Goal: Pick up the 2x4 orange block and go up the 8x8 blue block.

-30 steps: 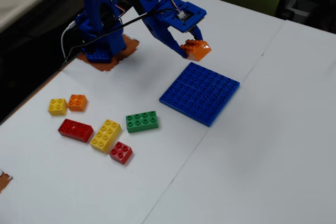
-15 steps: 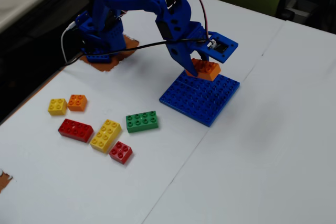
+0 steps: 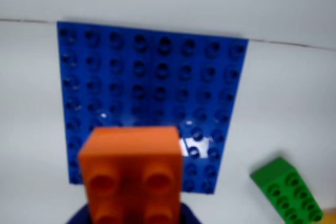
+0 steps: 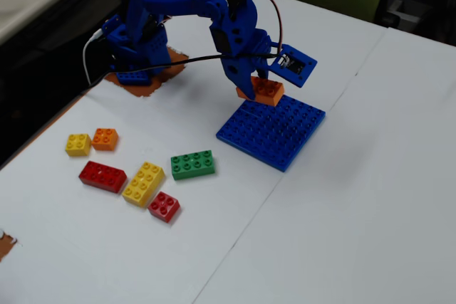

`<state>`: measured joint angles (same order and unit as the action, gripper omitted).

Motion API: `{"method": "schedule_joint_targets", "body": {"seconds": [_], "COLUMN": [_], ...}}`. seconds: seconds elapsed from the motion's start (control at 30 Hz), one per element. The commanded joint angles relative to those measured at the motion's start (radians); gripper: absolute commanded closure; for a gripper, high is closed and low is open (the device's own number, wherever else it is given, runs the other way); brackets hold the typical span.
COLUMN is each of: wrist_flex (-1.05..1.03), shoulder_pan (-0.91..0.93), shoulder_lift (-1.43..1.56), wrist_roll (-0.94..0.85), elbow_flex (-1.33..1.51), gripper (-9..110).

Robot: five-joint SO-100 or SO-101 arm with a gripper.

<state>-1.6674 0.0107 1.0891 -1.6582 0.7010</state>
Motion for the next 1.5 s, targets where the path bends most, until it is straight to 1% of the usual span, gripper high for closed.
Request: {"method": "schedule_joint_targets", "body": {"seconds": [0.0, 1.27, 1.47], "wrist_flex": [-0.002, 0.052, 0.034], "shoulder_pan": [-0.017, 0.011, 0.014], "shoulder_lift": [0.012, -0.029, -0.029], "wrist_roll": [0.035, 0.054, 0.054], "elbow_flex": [-0.064, -0.123, -0.123], "gripper": [99, 100, 100]}}
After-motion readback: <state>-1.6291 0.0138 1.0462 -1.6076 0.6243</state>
